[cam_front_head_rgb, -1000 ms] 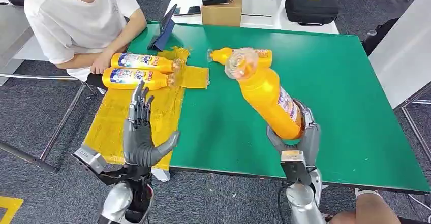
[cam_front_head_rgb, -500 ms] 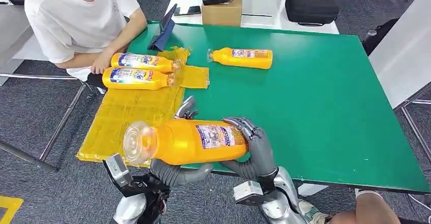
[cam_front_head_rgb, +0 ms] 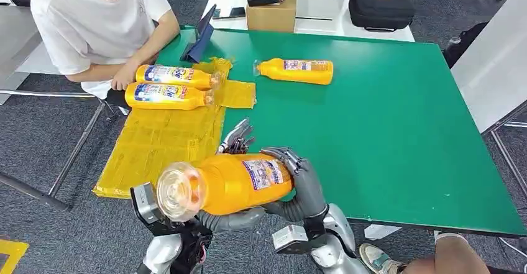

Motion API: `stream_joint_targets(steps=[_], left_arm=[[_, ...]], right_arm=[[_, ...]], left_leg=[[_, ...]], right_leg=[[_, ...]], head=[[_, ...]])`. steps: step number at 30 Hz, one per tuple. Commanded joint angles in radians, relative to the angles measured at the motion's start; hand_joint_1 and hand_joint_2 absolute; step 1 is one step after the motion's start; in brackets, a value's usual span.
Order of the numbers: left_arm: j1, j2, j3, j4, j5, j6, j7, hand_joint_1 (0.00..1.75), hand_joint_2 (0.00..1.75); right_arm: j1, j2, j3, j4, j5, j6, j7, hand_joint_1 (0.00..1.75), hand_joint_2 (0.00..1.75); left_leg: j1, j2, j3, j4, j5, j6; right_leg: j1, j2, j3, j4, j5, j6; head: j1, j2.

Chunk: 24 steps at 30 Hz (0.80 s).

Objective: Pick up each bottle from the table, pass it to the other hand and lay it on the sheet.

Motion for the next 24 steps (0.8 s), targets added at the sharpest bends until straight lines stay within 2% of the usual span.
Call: stream_joint_targets(steps=[1,2,4,5,6,7,8,10,11,15,20,24], left_arm=[[-0.076,0.008,-0.058,0.153,0.018,-0.001,0.066,1.75,1.75],[-0.082,0.005,-0.055,0.168,0.045,-0.014,0.082,1.75,1.75],[-0.088,-0.008,-0.024,0.192,0.117,-0.022,0.102,1.75,1.75],[-0.095,-0.005,-0.009,0.198,0.171,-0.040,0.112,1.75,1.75],[-0.096,-0.002,-0.004,0.193,0.179,-0.040,0.108,1.75,1.75],[-0.097,0.000,-0.001,0.191,0.180,-0.040,0.107,1.75,1.75],[-0.083,-0.004,0.016,0.167,0.196,-0.035,0.096,1.75,1.75],[-0.072,-0.004,0.020,0.142,0.204,-0.032,0.096,1.75,1.75],[-0.073,-0.004,0.027,0.138,0.214,-0.022,0.098,1.75,1.75],[-0.080,-0.010,0.071,0.127,0.217,0.044,0.094,1.75,1.75],[-0.087,-0.006,0.081,0.125,0.219,0.051,0.094,1.75,1.75],[-0.089,-0.016,0.103,0.127,0.219,0.102,0.092,1.75,1.75]], right_arm=[[-0.062,0.010,0.113,0.127,0.012,-0.015,0.001,1.61,1.75],[-0.062,0.011,0.115,0.132,0.017,-0.019,0.001,1.52,1.75],[-0.060,0.010,0.121,0.153,0.026,-0.030,0.001,1.61,1.75],[-0.056,0.010,0.122,0.161,0.023,-0.041,0.001,1.52,1.75],[-0.053,0.010,0.122,0.165,0.022,-0.039,0.001,1.34,1.75],[-0.052,0.010,0.121,0.166,0.021,-0.040,0.001,0.21,1.75],[-0.043,0.011,0.119,0.168,0.015,-0.033,0.004,0.00,1.75],[-0.035,0.013,0.115,0.168,0.018,-0.043,0.012,0.00,1.75],[-0.028,0.014,0.111,0.164,0.024,-0.055,0.018,0.00,0.00],[-0.005,0.007,0.102,0.131,0.025,-0.083,0.026,0.00,0.00],[0.000,0.004,0.101,0.125,0.025,-0.086,0.026,0.00,0.00],[0.010,0.009,0.088,0.119,0.018,-0.105,0.025,0.00,0.00]], left_leg=[[0.000,0.001,0.005,-0.001,-0.001,-0.001],[0.001,0.001,0.007,-0.001,-0.002,-0.002],[0.000,0.001,0.004,-0.001,-0.001,-0.001],[0.001,0.001,0.006,-0.002,-0.002,-0.001],[0.001,0.001,0.005,-0.001,-0.001,-0.001],[0.001,0.001,0.004,-0.001,-0.001,-0.001],[0.001,0.002,0.006,-0.001,-0.002,-0.002],[0.001,0.001,0.004,-0.001,-0.001,-0.001],[0.001,0.002,0.006,-0.001,-0.002,-0.002],[0.001,0.000,0.004,-0.001,-0.002,-0.001],[0.000,0.000,0.002,-0.001,0.000,-0.001],[0.001,0.000,0.006,0.000,-0.002,-0.002]], right_leg=[[0.001,0.000,0.005,-0.001,-0.001,-0.002],[0.001,0.000,0.007,-0.002,-0.002,-0.002],[0.001,0.000,0.004,-0.001,-0.001,-0.001],[0.001,0.000,0.006,-0.002,-0.001,-0.002],[0.001,0.000,0.006,-0.002,-0.001,-0.002],[0.001,0.000,0.004,-0.001,-0.001,-0.002],[0.001,0.001,0.006,-0.002,-0.001,-0.003],[0.001,0.000,0.004,-0.001,-0.001,-0.002],[0.001,0.001,0.006,-0.001,-0.002,-0.003],[0.001,-0.001,0.005,-0.001,-0.002,-0.002],[0.000,0.000,0.002,-0.001,-0.001,-0.001],[0.002,-0.001,0.007,-0.001,-0.002,-0.003]], head=[[0.000,0.000],[0.000,0.000],[0.000,0.000],[0.000,0.000],[0.000,0.000],[0.000,0.000],[0.000,0.000],[0.000,0.000],[0.000,0.000],[0.000,0.000],[0.000,0.000],[0.000,0.000]])
